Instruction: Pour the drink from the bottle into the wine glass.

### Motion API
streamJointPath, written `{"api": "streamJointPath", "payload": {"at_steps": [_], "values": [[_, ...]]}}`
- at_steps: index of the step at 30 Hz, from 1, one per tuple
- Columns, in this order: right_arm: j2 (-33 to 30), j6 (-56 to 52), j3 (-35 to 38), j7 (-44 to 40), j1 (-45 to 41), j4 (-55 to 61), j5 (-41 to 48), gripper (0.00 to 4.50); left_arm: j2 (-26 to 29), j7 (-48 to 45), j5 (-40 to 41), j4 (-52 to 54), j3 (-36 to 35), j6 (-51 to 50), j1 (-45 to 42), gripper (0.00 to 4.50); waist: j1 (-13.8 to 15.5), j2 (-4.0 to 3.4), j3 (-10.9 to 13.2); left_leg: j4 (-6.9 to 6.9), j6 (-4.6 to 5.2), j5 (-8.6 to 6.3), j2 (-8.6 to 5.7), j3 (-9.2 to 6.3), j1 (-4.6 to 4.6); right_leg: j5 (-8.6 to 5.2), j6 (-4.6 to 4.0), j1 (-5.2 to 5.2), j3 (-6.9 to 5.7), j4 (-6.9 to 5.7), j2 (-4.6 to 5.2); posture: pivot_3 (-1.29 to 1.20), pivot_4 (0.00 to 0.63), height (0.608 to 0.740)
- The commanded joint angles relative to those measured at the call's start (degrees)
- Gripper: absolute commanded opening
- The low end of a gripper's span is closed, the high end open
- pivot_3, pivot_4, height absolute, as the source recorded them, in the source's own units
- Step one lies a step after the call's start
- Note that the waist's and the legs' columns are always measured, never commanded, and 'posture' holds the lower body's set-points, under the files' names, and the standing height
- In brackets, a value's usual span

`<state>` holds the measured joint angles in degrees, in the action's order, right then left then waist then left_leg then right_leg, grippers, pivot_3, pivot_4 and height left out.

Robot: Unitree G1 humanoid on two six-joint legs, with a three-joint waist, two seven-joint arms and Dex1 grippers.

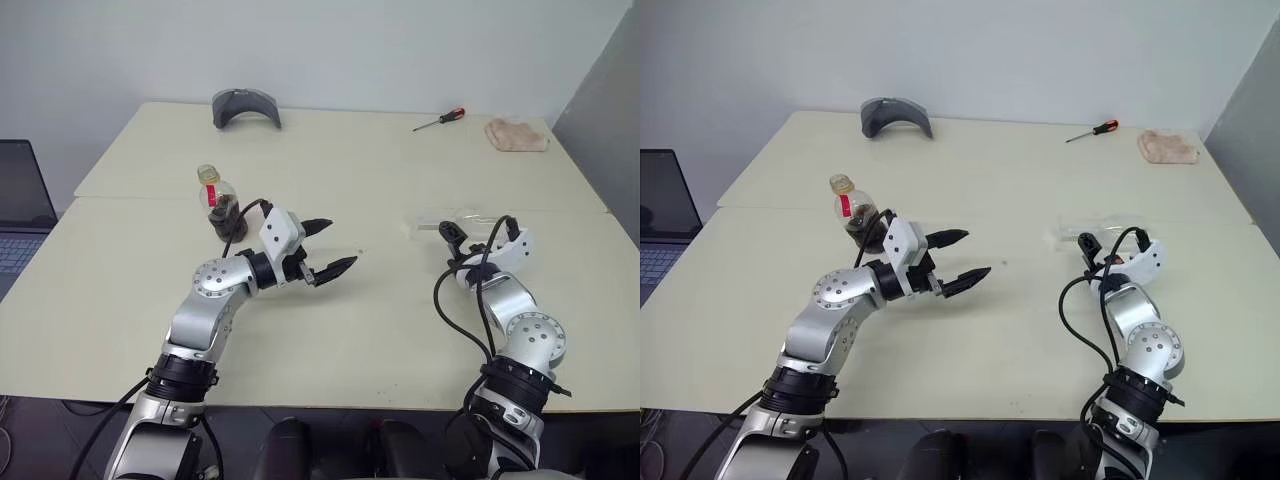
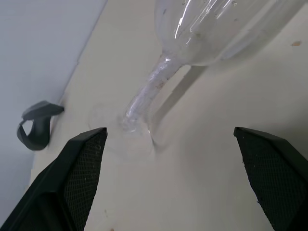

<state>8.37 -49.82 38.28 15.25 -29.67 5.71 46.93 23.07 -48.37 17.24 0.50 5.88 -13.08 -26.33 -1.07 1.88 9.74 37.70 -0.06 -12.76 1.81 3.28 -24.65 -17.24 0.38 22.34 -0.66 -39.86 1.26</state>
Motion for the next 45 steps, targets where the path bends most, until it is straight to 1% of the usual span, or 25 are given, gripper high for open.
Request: {"api": "streamJointPath", "payload": {"at_steps": [1, 4, 8, 12, 15, 18, 20, 24, 28, 31, 32, 37, 41, 45], "values": [[2.1, 4.3, -2.8, -0.8, -3.5, -3.1, 2.2, 4.50, -0.4, -0.3, 1.0, 2.3, -0.2, -0.7, -1.5, 4.47, -0.3, 0.00, 0.0, 0.00, 0.00, 0.00, 0.01, 0.00, 0.00, 0.00, 0.00, 0.00, 0.00, 0.00, 0.00, 0.00, 0.150, 0.740], [1.4, 8.8, -5.0, -2.1, -5.4, -8.8, 1.1, 4.50, -0.7, -0.3, 1.1, 2.5, 0.0, -1.4, -2.0, 4.47, -0.5, -0.01, 0.0, -0.03, 0.00, 0.00, 0.02, -0.01, 0.00, 0.00, 0.00, 0.01, 0.00, 0.00, -0.02, 0.00, 0.150, 0.740], [-0.4, 15.8, -6.0, -4.3, -8.5, -16.9, -0.3, 4.50, -0.9, -0.3, 1.0, 2.9, 0.2, -2.0, -2.1, 4.47, -0.6, -0.02, 0.0, -0.03, 0.00, 0.00, 0.03, -0.01, 0.00, 0.00, 0.00, 0.02, 0.00, -0.01, -0.04, 0.00, 0.150, 0.740], [-2.4, 21.9, -5.6, -6.6, -12.1, -25.3, -1.2, 4.50, -1.0, -0.1, 0.9, 3.3, 0.5, -2.4, -2.1, 4.47, -0.6, -0.03, 0.0, -0.12, 0.00, 0.00, 0.03, 0.00, 0.00, 0.00, 0.00, 0.03, 0.01, 0.03, -0.05, 0.00, 0.150, 0.740], [-3.3, 24.9, -5.3, -7.3, -13.5, -28.9, -1.1, 4.50, -1.1, 0.2, 0.9, 3.7, 0.5, -2.7, -1.9, 4.47, -0.6, -0.03, 0.0, -0.13, -0.01, 0.01, 0.03, 0.01, 0.00, 0.00, 0.00, 0.03, 0.02, 0.04, -0.03, 0.00, 0.150, 0.740], [-3.7, 28.3, -4.8, -7.5, -14.3, -31.1, -1.1, 3.93, -1.1, 0.4, 0.8, 4.0, 0.5, -3.0, -1.7, 4.50, -0.6, -0.04, 0.0, -0.13, -0.01, 0.01, 0.03, 0.01, 0.00, 0.00, 0.00, 0.03, 0.01, 0.04, -0.02, 0.00, 0.150, 0.740], [-3.5, 30.4, -4.0, -7.4, -14.7, -31.4, -0.1, 3.27, -1.1, 0.5, 0.9, 4.2, 0.5, -3.2, -1.6, 4.50, -0.6, -0.05, 0.0, -0.13, -0.01, 0.01, 0.03, 0.02, 0.00, 0.00, 0.00, 0.03, 0.02, 0.04, -0.02, 0.00, 0.150, 0.740], [-2.8, 32.4, -3.3, -7.4, -15.2, -32.2, 1.3, 1.81, -1.3, 0.6, 0.7, 3.9, 0.6, -3.3, -1.5, 4.50, -0.6, -0.07, 0.0, -0.14, -0.01, 0.01, 0.04, 0.02, 0.00, 0.00, 0.00, 0.04, 0.02, 0.03, -0.02, 0.00, 0.150, 0.740], [-2.8, 34.6, -2.8, -7.9, -16.9, -35.7, 1.6, 0.37, -1.6, 0.7, 0.5, 3.6, 0.8, -3.2, -1.6, 4.50, -0.6, -0.08, 0.0, -0.19, -0.01, 0.01, 0.04, 0.02, 0.02, 0.00, -0.01, 0.04, 0.02, 0.03, -0.02, 0.00, 0.150, 0.740], [-3.3, 35.7, -2.3, -8.9, -18.8, -39.5, 2.4, 0.04, -2.1, 0.8, 0.3, 3.5, 1.1, -3.1, -1.5, 4.50, -0.6, -0.08, 0.1, -0.20, -0.01, 0.01, 0.04, 0.04, 0.04, 0.00, -0.01, 0.04, 0.03, 0.03, -0.02, 0.00, 0.150, 0.740], [-3.5, 36.0, -2.2, -9.1, -19.3, -40.4, 2.5, 0.01, -2.1, 0.8, 0.3, 3.5, 1.1, -3.1, -1.5, 4.50, -0.6, -0.08, 0.1, -0.21, -0.01, 0.01, 0.04, 0.04, 0.04, 0.00, -0.01, 0.04, 0.03, 0.04, -0.02, 0.00, 0.150, 0.740], [-3.8, 36.3, -2.4, -9.8, -19.7, -41.1, 2.5, 0.01, -2.4, 0.9, 0.2, 4.0, 1.2, -3.1, -1.1, 4.50, -0.6, -0.08, 0.1, -0.27, -0.02, 0.02, 0.04, 0.04, 0.03, 0.00, -0.01, 0.04, 0.03, 0.08, -0.01, 0.00, 0.150, 0.740], [-3.7, 33.3, -3.7, -10.1, -17.8, -36.5, 3.0, 0.01, -2.4, 1.1, 0.3, 4.0, 1.0, -3.2, -0.7, 4.50, -0.6, -0.09, 0.1, -0.30, -0.02, 0.02, 0.04, 0.04, 0.04, 0.00, -0.01, 0.04, 0.03, 0.09, -0.01, 0.00, 0.150, 0.740], [-4.6, 31.1, -5.7, -9.7, -15.4, -32.6, 1.4, 0.01, -2.3, 1.3, 0.3, 4.0, 1.0, -3.0, -0.5, 4.50, -0.6, -0.09, 0.1, -0.45, -0.03, 0.03, 0.03, 0.05, 0.05, 0.01, -0.02, 0.04, 0.02, 0.19, 0.01, 0.00, 0.150, 0.740]]}}
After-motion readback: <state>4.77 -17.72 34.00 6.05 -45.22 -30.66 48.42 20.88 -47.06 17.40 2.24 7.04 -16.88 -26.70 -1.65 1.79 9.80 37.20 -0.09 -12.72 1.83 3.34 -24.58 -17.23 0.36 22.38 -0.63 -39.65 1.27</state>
